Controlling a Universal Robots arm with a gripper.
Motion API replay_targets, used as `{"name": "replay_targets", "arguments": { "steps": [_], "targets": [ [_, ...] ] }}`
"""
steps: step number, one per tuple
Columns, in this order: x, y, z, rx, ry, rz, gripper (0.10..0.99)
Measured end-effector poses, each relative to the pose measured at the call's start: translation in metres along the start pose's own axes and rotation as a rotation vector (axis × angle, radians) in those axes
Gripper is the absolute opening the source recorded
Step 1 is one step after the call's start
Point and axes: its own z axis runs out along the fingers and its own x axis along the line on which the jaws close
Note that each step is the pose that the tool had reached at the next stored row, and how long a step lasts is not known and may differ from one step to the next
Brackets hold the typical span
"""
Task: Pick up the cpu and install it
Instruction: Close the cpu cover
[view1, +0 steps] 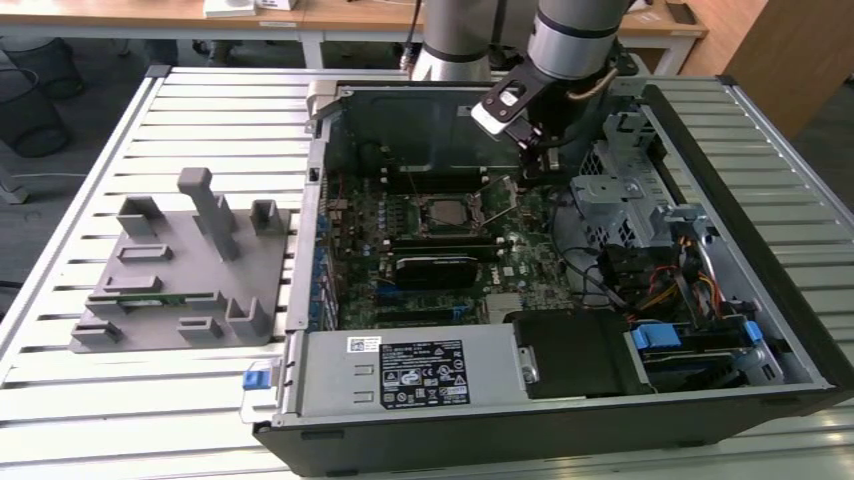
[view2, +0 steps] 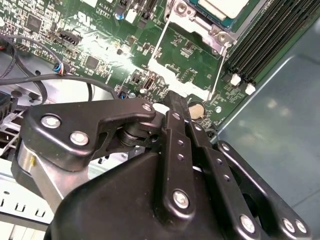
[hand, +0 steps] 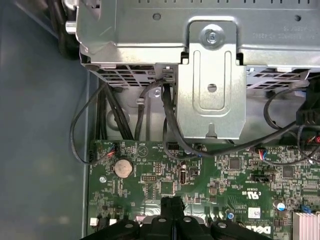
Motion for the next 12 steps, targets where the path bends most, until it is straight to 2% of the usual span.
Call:
{"name": "replay_targets", "arguments": {
  "steps": [7, 12],
  "targets": [
    [0.0002, 0.0043, 0.0030, 0.001, 0.0002, -0.015, 0.106],
    [0.0023, 0.0049, 0.0063, 0.001, 0.0005, -0.021, 0.106]
  ]
}}
